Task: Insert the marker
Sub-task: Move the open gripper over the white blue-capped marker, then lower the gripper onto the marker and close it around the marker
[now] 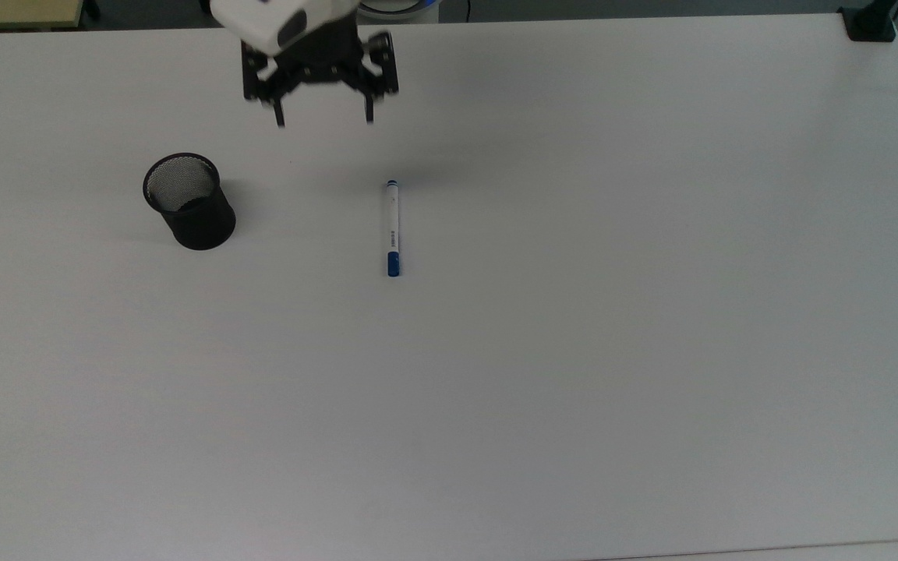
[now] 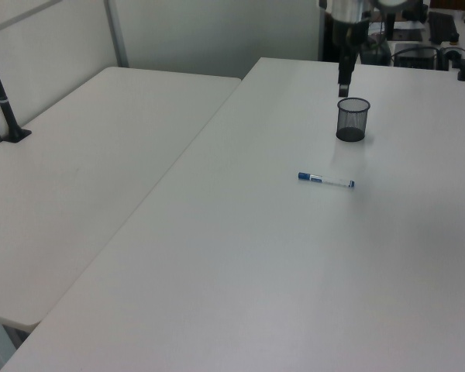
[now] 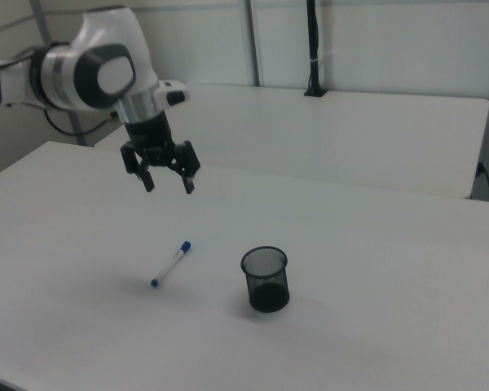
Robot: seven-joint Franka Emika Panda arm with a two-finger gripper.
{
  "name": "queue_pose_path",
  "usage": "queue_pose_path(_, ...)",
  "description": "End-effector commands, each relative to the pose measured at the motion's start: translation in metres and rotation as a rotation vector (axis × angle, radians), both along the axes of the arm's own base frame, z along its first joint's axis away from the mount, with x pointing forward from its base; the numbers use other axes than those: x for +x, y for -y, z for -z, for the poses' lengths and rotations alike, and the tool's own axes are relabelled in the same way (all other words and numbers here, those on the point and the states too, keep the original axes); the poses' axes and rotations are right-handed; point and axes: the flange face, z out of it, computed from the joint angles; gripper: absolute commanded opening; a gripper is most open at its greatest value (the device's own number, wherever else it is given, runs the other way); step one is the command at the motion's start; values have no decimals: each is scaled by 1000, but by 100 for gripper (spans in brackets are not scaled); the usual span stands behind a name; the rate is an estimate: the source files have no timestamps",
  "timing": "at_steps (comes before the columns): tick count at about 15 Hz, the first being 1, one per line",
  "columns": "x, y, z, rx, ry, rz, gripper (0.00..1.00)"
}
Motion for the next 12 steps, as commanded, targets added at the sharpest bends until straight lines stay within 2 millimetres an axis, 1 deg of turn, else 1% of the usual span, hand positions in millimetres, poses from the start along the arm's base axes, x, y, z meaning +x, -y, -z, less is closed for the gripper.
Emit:
queue_pose_path(1,0,-33,61,10,88,54,100)
queue_pose_path(2,2,-39,75,15,85,57,100)
queue_pose_path(3,4,-41,82,17,79,58,100)
queue_pose_path(4,6,-43,94,18,61,55,100)
queue_pose_path(6,11,-53,115,26,52,37,100)
queue_pose_path(8,18,-56,135,36,63,38,100)
queue_pose_path(10,21,-58,144,42,69,53,100)
queue_pose_path(12,24,-61,161,47,60,48,100)
